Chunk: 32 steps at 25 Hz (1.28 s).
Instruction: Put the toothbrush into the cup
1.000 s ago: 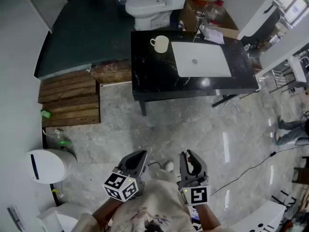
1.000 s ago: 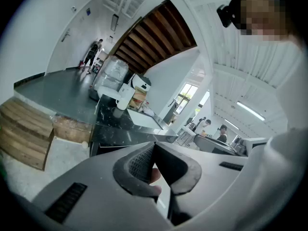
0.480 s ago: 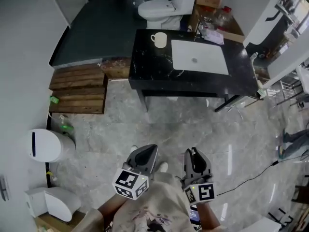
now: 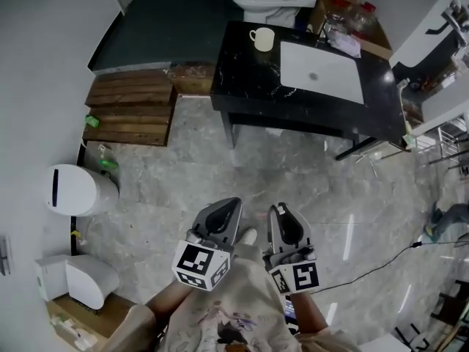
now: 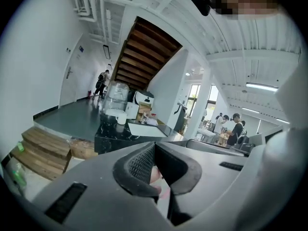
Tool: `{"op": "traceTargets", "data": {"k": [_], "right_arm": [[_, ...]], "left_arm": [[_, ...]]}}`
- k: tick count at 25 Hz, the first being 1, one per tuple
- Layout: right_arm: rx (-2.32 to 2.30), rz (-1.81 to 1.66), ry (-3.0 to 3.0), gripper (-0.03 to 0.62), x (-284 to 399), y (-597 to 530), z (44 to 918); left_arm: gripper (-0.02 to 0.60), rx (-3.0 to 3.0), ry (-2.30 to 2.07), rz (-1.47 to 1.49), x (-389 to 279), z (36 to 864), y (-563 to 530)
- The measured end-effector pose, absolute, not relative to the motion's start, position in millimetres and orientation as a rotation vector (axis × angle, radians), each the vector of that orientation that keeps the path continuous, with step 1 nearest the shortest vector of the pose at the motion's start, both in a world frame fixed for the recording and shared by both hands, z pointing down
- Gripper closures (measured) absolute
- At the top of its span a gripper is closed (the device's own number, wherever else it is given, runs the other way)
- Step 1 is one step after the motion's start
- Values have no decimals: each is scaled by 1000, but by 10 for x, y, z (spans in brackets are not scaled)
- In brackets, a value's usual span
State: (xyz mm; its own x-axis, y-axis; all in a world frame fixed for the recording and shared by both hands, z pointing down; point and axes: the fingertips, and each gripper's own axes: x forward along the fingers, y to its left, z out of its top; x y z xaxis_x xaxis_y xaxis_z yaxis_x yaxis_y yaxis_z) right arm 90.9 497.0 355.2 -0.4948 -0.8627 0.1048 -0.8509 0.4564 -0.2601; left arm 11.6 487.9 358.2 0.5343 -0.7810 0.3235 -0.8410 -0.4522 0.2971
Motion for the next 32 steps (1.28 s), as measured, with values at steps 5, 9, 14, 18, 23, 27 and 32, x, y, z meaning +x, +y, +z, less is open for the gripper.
{"op": "traceTargets", "data": {"k": [5,9,14,18,23,27,32], "right_arm": [[-1590,-431,2639,522,622,4751,3558],[-1649,-434,2618,521,332,4521,3544],[-1731,-407,2575,522,-82,4257,3510],[-1745,-373,2553,522,-384,4050,3501],[-1761,-383,2554,522,-586,3809,3525],[-1779,-367,2537,522,-547,3487,3537],[-1757,-377,2526,522,-371,2877,3647]], "left_arm": [[569,2363,-1323,184,-223,3625,4672],[568,2377,-1302,173,-627,3594,4422],[568,2449,-1331,173,-1213,3490,4089],[568,2581,-1381,100,-1517,3335,3789],[568,2593,-1337,55,-1643,3315,3492],[568,2568,-1316,95,-1609,3417,3246],[568,2554,-1301,137,-1426,3554,2750]]}}
